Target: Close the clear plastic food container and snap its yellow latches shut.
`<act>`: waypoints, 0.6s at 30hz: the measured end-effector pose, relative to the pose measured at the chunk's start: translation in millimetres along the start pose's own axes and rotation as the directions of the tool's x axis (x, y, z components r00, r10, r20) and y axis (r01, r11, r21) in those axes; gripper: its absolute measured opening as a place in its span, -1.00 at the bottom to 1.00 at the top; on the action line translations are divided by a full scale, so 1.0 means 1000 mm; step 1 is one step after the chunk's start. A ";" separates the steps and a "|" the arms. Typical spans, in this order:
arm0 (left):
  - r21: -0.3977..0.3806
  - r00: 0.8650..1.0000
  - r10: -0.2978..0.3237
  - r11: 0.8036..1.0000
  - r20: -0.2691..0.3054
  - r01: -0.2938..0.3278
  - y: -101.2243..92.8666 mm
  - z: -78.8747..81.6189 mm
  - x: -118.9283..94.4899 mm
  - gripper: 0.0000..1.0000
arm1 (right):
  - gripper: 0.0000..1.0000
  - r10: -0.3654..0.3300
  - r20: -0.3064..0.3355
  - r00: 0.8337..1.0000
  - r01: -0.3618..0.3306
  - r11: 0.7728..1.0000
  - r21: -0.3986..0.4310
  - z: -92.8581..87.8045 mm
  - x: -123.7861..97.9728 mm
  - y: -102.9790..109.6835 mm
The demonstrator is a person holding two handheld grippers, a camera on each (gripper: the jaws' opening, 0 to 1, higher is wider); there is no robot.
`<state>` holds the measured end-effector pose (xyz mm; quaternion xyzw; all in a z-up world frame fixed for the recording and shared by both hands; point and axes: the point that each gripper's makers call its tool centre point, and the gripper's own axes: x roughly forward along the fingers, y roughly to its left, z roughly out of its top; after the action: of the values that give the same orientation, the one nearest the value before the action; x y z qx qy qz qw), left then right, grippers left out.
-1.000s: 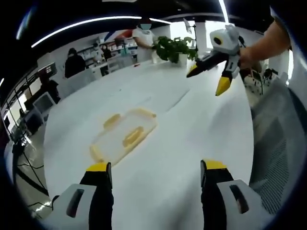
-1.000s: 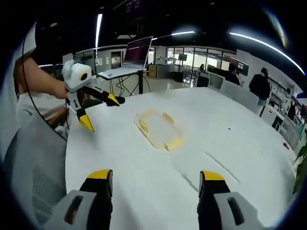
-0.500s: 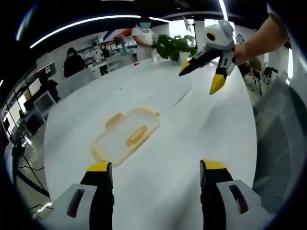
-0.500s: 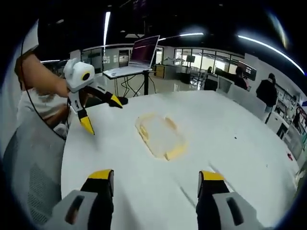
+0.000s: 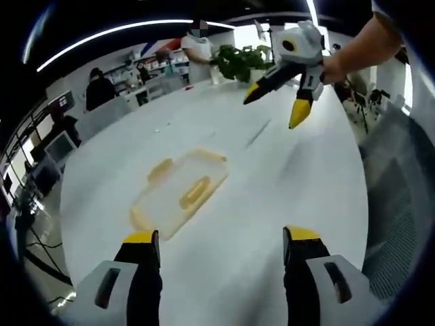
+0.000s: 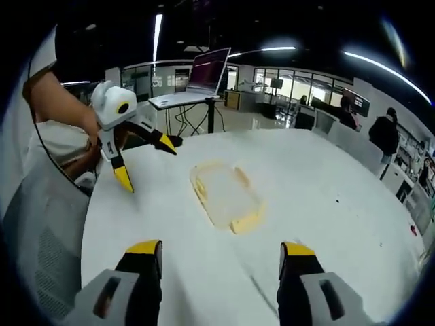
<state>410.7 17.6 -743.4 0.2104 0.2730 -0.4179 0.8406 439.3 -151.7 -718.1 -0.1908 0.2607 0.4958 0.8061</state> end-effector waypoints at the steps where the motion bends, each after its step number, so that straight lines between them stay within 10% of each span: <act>1: -0.004 1.000 -0.005 1.000 0.005 0.005 0.001 0.001 0.001 0.46 | 0.39 0.002 -0.002 1.000 -0.002 1.000 -0.003 0.001 0.001 -0.001; 18: 0.026 1.000 -0.019 0.999 -0.004 0.019 0.024 0.000 0.015 0.45 | 0.37 0.020 -0.022 1.000 -0.021 0.999 -0.029 0.006 0.020 -0.017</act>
<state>437.8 22.4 -750.1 0.2195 0.2709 -0.4291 0.8332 463.6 -141.7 -725.2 -0.2054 0.2639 0.5059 0.7951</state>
